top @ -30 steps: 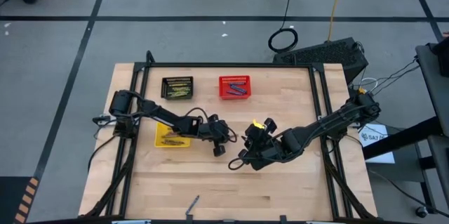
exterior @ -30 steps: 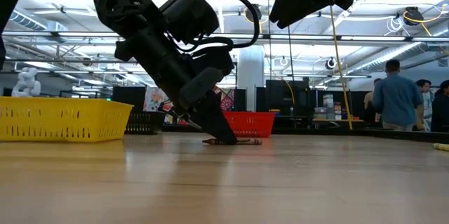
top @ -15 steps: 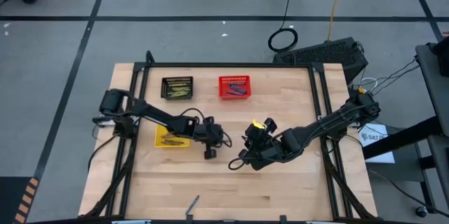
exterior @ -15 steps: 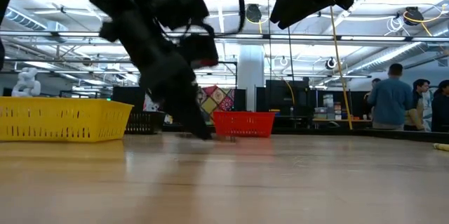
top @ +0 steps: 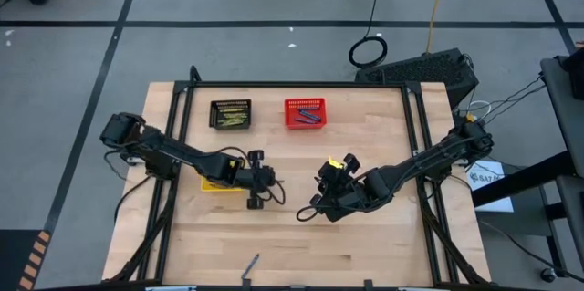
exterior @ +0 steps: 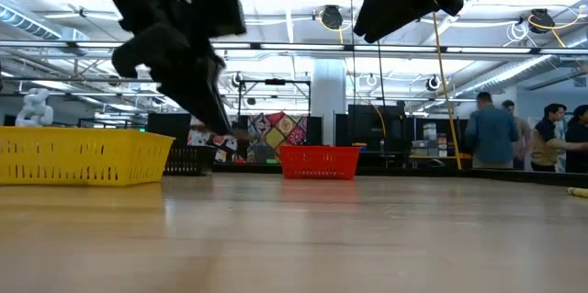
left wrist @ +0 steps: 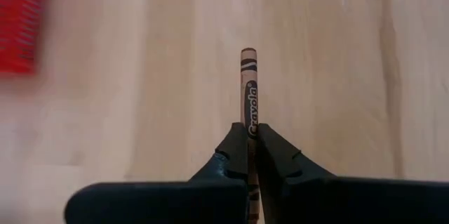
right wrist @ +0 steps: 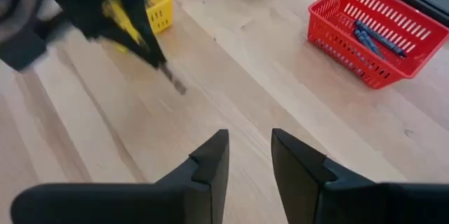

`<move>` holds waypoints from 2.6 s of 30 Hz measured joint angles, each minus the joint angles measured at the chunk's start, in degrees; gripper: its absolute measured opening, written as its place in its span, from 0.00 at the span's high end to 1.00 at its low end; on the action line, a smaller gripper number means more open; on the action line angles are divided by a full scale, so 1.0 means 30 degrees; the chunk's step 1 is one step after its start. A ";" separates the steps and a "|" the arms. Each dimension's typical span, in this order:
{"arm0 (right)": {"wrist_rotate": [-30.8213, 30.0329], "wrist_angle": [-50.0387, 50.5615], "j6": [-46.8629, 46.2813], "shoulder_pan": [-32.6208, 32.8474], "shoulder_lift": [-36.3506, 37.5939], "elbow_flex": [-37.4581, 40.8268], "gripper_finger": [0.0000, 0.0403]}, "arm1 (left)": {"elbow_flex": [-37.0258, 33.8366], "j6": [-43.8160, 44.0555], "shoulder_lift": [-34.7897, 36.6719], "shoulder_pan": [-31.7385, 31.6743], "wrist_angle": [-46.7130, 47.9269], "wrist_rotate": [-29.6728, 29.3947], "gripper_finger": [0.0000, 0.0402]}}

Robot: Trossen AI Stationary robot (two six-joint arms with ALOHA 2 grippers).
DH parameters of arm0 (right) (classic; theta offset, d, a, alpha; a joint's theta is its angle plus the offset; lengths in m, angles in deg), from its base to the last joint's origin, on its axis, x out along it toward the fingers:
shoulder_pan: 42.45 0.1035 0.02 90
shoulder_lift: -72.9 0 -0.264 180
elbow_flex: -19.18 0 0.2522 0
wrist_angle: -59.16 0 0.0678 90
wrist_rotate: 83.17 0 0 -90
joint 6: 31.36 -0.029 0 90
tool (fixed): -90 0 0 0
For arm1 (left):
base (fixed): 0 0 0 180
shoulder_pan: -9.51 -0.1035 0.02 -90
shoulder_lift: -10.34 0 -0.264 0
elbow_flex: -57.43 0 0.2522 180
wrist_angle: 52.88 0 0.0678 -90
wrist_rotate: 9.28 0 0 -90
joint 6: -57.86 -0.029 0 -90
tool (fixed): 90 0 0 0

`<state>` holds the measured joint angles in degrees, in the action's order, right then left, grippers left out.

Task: Sort crayons
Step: Put the brown crayon into the yellow basket, then put the green crayon into the black basket

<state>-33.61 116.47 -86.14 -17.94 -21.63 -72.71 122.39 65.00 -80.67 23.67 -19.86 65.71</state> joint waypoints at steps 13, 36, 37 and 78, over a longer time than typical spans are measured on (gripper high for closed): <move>0.0109 0.0153 -0.0081 -0.0007 -0.1307 0.0000 0.76 | 0.0042 0.2971 0.2707 0.2051 0.6226 -0.2587 0.99; 0.0590 0.0146 -0.0161 -0.0007 -0.1471 0.0007 0.76 | -0.1648 0.9511 0.3494 0.4710 1.2050 -0.3511 0.99; 0.0590 0.0146 -0.0161 -0.0007 -0.1470 0.0007 0.76 | -0.1648 0.9510 0.3505 0.4752 1.2036 -0.3635 0.99; 0.0590 0.0000 -0.0400 -0.0021 -0.1455 0.0007 0.76 | -0.0058 1.2628 0.3611 0.4889 1.1384 -0.1012 0.80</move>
<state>-31.84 116.47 -87.34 -18.00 -25.99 -72.68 122.22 102.88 -69.84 38.33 14.29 62.68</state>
